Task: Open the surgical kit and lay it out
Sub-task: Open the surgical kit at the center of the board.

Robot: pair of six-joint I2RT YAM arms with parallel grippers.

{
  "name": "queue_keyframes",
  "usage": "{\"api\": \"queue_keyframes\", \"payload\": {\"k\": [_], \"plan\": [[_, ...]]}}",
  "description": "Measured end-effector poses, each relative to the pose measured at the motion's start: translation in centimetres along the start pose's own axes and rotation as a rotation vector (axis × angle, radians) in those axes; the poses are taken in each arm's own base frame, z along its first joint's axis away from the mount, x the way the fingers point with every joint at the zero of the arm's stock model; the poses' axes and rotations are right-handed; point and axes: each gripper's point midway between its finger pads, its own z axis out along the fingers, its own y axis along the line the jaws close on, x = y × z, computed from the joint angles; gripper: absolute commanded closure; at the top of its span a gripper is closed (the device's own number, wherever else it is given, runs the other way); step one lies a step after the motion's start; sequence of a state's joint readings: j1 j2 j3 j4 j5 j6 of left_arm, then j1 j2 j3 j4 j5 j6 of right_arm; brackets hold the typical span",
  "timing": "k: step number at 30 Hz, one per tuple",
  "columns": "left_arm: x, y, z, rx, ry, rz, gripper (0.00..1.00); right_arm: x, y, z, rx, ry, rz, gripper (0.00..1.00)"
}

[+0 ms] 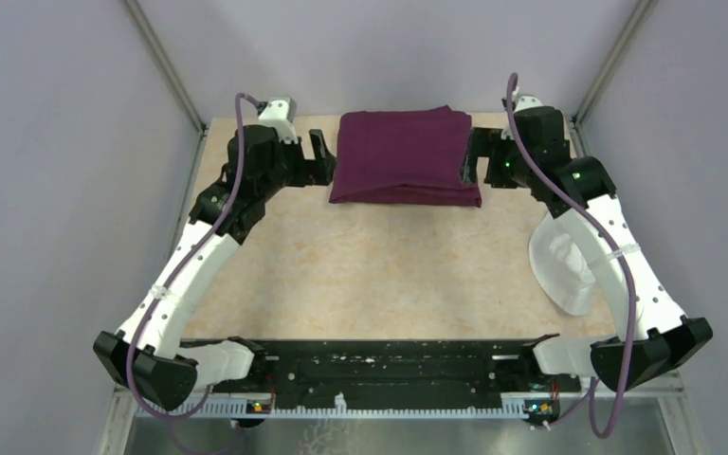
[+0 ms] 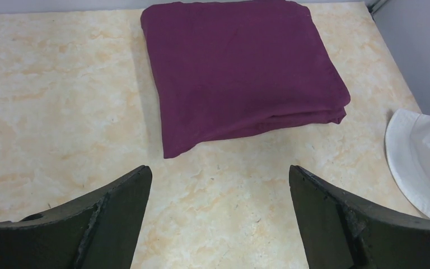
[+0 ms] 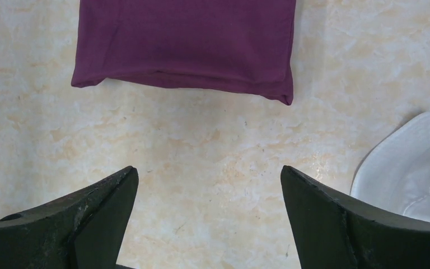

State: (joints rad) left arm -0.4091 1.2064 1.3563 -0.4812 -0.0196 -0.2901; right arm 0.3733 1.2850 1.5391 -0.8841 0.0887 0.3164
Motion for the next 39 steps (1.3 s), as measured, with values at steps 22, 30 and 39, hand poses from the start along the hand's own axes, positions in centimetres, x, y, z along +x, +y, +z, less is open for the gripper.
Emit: {"api": "queue_keyframes", "payload": {"k": [22, 30, 39], "plan": [[4.4, -3.3, 0.4, 0.193, 0.158, -0.005, 0.01, 7.7, -0.6, 10.1, -0.169, 0.222, 0.342, 0.13], [6.1, -4.0, 0.0, 0.253, 0.228, 0.029, 0.02, 8.3, -4.1, 13.1, -0.168, 0.25, 0.497, 0.17], [8.3, -3.7, 1.9, 0.245, 0.312, 0.018, 0.02, 8.4, -9.0, 14.9, -0.14, 0.248, 0.624, 0.31]]}}
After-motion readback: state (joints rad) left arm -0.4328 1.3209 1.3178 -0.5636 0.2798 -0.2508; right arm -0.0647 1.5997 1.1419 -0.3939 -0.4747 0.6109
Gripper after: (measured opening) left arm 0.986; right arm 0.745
